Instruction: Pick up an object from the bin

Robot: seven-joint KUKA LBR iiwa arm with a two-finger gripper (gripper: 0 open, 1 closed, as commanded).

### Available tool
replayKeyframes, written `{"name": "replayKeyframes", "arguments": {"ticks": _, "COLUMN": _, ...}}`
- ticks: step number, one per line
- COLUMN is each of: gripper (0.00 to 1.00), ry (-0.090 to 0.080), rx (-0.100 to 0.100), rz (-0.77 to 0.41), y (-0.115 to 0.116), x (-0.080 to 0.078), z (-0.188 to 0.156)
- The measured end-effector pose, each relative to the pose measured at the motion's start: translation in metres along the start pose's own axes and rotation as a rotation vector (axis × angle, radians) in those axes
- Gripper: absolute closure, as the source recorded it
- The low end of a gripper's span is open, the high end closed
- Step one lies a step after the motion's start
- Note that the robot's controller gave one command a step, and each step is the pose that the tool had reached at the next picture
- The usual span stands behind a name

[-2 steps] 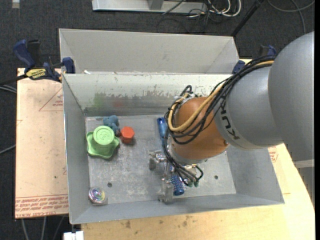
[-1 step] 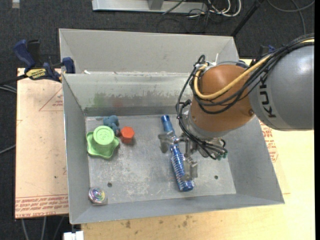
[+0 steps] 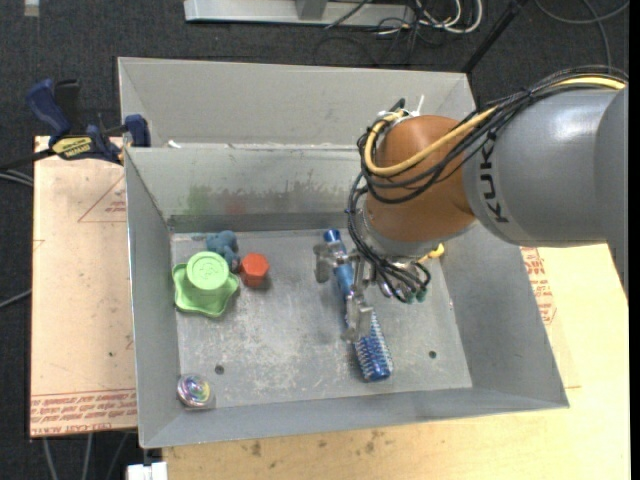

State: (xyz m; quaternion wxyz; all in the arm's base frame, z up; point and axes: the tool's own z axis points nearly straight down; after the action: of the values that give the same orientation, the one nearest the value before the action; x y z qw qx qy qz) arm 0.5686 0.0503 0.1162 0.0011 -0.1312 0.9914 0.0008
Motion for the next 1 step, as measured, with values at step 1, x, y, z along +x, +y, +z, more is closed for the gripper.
{"name": "replayKeyframes", "arguments": {"ticks": 1, "gripper": 0.0, "ry": -0.006, "rx": 0.002, "rz": -0.238, "y": -0.0079, "x": -0.0273, "z": -0.0495}}
